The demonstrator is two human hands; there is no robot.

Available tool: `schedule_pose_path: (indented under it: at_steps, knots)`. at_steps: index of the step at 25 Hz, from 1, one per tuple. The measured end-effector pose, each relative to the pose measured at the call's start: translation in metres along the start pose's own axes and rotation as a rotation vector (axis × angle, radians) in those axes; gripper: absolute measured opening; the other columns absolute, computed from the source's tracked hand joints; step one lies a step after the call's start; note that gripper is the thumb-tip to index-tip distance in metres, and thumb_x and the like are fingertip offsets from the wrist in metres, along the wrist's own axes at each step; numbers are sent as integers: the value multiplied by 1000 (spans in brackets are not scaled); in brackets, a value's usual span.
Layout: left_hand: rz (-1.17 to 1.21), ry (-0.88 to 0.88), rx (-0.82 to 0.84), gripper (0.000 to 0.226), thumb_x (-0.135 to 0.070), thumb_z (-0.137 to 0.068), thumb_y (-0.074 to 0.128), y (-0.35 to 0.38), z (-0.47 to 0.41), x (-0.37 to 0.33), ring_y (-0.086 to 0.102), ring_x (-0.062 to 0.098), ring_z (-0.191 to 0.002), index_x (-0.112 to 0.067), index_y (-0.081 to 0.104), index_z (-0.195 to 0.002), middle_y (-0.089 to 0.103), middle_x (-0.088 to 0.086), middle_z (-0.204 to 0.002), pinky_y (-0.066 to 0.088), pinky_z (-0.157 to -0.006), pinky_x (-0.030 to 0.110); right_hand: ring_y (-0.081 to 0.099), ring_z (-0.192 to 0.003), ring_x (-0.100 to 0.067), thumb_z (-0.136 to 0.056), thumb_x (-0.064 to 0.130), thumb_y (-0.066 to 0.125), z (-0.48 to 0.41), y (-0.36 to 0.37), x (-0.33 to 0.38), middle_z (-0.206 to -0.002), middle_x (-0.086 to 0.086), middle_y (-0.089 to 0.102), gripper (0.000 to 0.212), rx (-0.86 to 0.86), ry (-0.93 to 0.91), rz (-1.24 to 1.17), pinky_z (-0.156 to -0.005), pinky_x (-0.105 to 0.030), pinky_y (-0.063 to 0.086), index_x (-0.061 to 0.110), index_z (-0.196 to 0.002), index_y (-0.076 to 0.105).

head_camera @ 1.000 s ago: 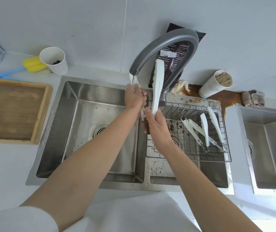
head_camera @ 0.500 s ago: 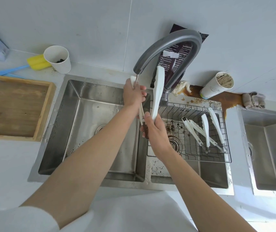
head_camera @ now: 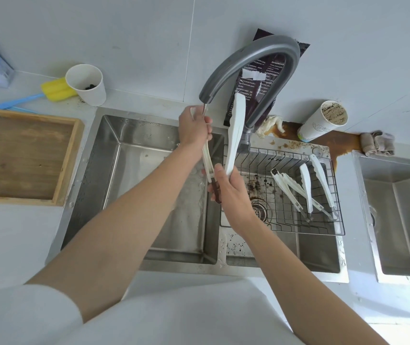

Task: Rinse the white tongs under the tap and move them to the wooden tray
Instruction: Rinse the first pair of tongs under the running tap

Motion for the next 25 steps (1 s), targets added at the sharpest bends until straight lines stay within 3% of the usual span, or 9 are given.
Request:
schedule_pose_path:
  at_steps: [3,8,10,12,17,22,25]
  knots:
    - [-40,38,-12,17,-17,-105,36,6,4,0,47,5,-46,-15,53,-108,57,-2,-73,41,-42,18,51,-58,-9,-104,33,46,-9,0,13,-85,-11,54,26,-37,-31,-16,-49,-19,40,8,-101,47]
    - [-61,-23,33,12,-22,-105,36,4,24,27,45,7,-50,-17,46,-102,51,-1,-75,39,-44,19,49,-53,-6,-102,36,49,-14,1,5,-57,12,47,26,-62,-7,-56,-52,-24,39,15,-90,43]
    - [-34,-65,27,15,-23,-105,38,1,21,26,43,6,-48,-12,48,-109,51,-1,-73,37,-41,18,49,-54,-6,-102,36,48,-13,4,0,-54,17,48,23,-49,9,-65,-53,-23,39,19,-88,44]
    - [-31,-64,11,18,-21,-104,40,-1,13,17,42,6,-45,-8,49,-112,52,-1,-72,35,-38,16,49,-55,-6,-103,36,47,-11,6,0,-57,15,50,20,-42,-9,-57,-51,-21,39,21,-89,46]
    - [-8,-11,-23,17,-13,-103,39,5,-3,-5,47,7,-47,-5,53,-106,56,0,-69,38,-40,19,49,-57,-7,-103,37,46,-14,4,14,-81,-9,58,21,-50,-40,-24,-48,-15,40,18,-94,47]
    - [7,5,-16,15,-13,-103,40,9,-6,-12,54,7,-51,-8,55,-104,60,1,-73,43,-43,19,47,-55,-5,-103,37,46,-12,3,16,-84,-12,56,25,-66,-26,-59,-47,-15,39,12,-101,48]
    - [169,-113,23,19,-15,-103,43,11,-8,-15,42,7,-40,-8,55,-90,51,0,-62,32,-36,19,49,-58,-9,-103,37,47,-13,4,19,-88,-13,55,24,-42,17,-170,-49,-21,40,14,-95,45]
Point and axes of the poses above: each hand's wrist, its own z-axis away from the middle knuckle, its own y-axis out of the palm, x = y × z, the point moved 1 cm from there along -z, towards the middle knuckle
